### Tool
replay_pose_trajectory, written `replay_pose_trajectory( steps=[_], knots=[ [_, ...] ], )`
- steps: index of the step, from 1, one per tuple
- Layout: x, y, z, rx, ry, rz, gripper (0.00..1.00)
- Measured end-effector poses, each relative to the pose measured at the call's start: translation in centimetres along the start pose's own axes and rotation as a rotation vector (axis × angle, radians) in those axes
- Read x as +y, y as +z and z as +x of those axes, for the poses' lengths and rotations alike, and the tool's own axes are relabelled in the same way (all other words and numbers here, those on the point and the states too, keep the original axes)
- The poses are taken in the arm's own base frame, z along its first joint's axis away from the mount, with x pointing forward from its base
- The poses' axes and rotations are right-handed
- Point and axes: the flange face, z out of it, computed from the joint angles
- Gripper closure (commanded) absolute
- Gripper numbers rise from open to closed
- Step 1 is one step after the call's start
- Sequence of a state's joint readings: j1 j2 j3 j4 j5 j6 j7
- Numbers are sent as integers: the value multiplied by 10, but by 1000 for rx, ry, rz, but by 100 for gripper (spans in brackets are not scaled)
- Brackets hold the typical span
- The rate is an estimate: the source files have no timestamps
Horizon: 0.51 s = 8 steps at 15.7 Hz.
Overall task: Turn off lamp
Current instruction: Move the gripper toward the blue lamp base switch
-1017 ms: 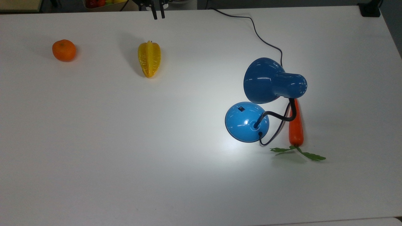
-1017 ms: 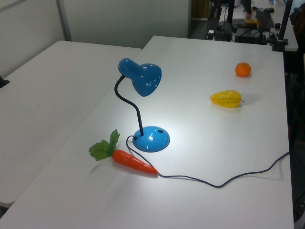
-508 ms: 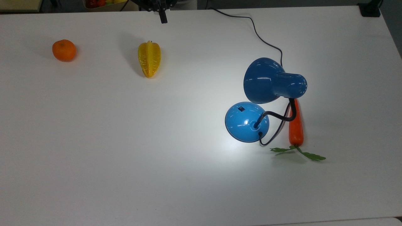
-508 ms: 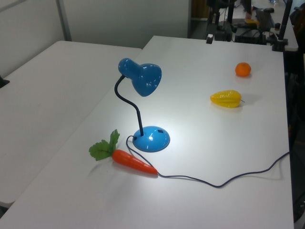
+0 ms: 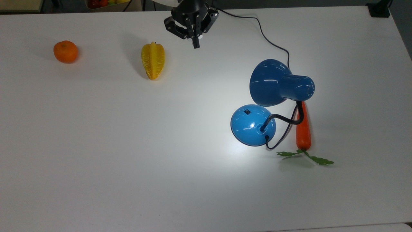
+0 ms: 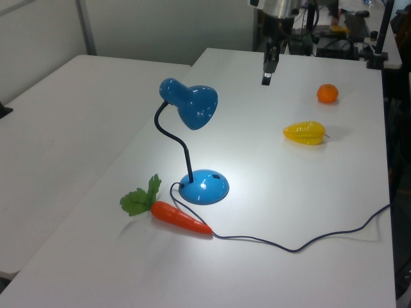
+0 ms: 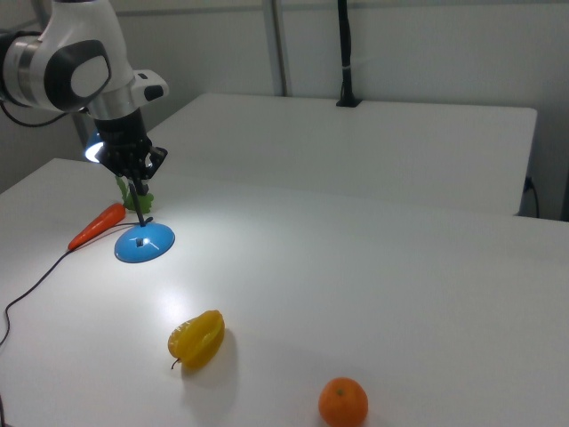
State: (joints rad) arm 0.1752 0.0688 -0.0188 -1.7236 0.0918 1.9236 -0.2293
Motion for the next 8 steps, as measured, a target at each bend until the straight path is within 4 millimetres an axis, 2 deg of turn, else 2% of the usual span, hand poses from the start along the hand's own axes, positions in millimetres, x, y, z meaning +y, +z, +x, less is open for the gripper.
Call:
replay_pose_trajectory(
  steps=[8],
  knots=[
    [-37,57,37,96,-70,-10,100]
  ],
)
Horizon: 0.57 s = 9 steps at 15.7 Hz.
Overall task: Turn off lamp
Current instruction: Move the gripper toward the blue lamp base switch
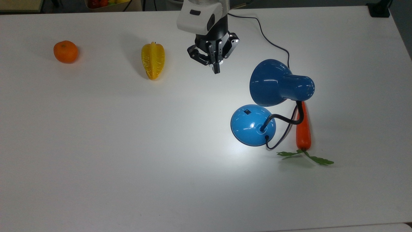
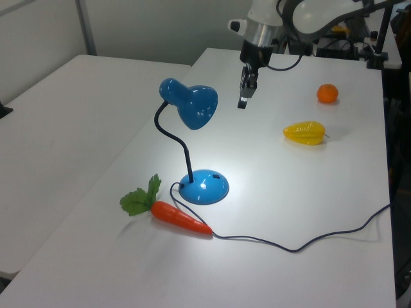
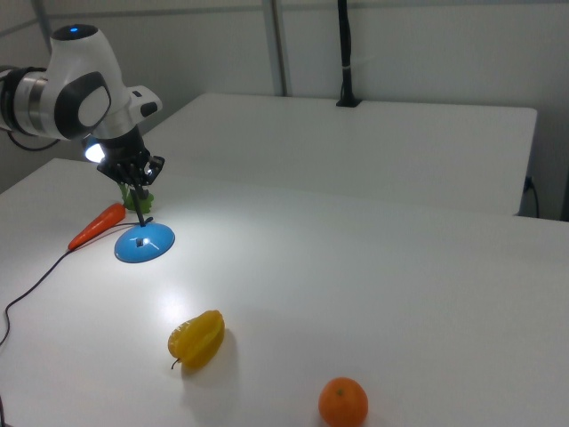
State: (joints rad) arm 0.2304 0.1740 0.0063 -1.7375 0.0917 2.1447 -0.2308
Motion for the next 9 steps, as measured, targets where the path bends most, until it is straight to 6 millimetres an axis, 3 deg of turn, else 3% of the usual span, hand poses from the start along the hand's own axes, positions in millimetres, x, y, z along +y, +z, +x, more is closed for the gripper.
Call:
replay_pose_trajectory(
  steps=[5,9],
  knots=[
    [-19,30,7,39,-31,3,100],
    [-35,66,8,61,-53,8,100]
  ],
)
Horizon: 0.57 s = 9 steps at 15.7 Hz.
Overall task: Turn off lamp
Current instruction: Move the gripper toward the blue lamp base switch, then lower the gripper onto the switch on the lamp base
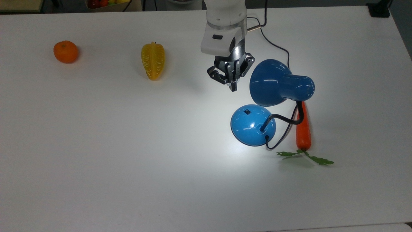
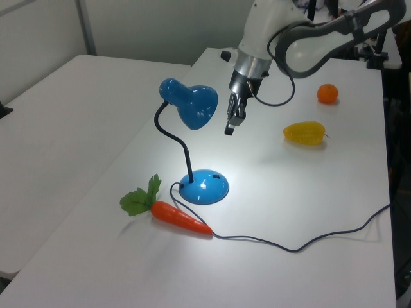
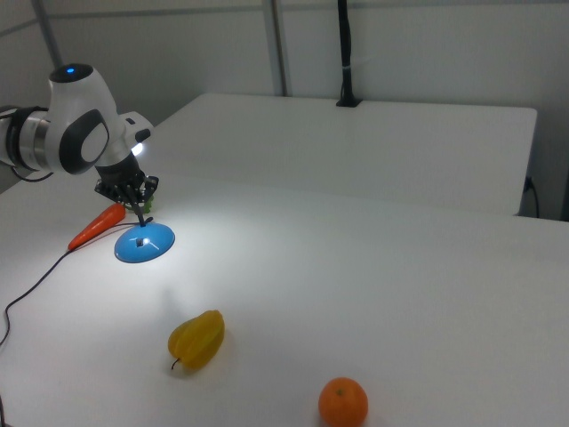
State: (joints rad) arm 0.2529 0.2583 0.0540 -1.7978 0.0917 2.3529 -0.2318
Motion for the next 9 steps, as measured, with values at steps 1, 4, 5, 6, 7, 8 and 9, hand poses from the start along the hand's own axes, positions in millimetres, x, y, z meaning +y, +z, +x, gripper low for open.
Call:
replay_pose_trajectory(
  steps=[1,4,5,6,7,8,9],
  knots=[
    [-2,8,1,4,-3,0,100],
    [-7,28,1,6,-11,2,100],
    [-9,35,0,-3,-13,5,100],
    [-12,42,0,-10,-17,8,100],
    [-15,47,0,-12,-21,9,100],
    [-17,51,1,-2,-25,9,100],
    [-20,54,2,11,-29,7,100]
  ],
)
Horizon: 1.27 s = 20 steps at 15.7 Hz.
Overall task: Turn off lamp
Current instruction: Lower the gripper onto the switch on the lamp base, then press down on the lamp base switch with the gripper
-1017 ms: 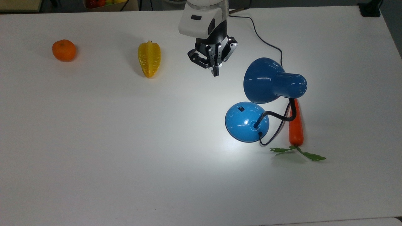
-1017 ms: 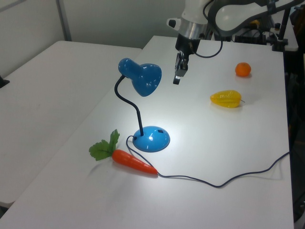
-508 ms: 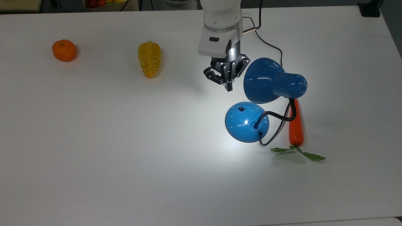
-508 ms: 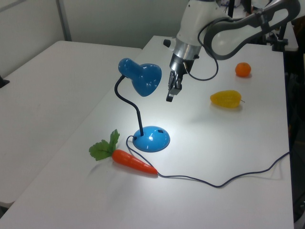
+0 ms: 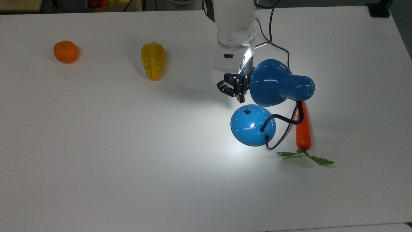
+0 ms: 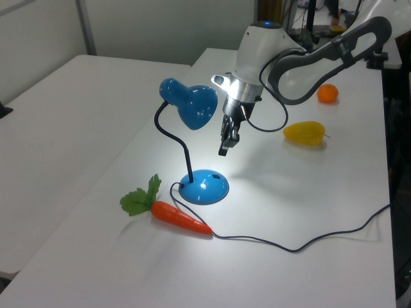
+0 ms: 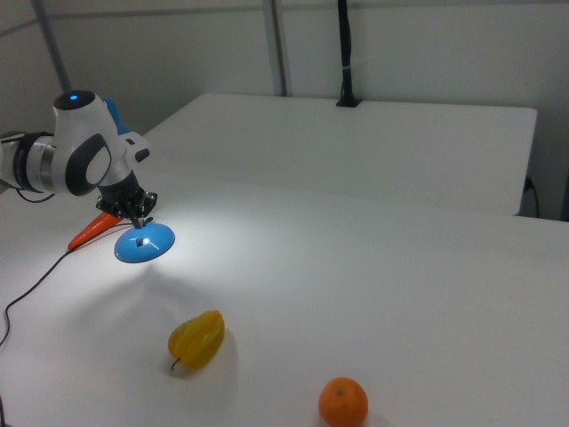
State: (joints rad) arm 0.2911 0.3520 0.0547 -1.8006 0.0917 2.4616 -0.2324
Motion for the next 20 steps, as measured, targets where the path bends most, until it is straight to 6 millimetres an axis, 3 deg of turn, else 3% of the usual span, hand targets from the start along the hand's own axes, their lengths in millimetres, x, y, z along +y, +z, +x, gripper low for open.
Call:
replay_pose_trajectory(
  steps=[12,20],
  knots=[
    [-8,54,-5,16,-11,2,100],
    [-16,57,-4,18,-23,8,100]
  ],
)
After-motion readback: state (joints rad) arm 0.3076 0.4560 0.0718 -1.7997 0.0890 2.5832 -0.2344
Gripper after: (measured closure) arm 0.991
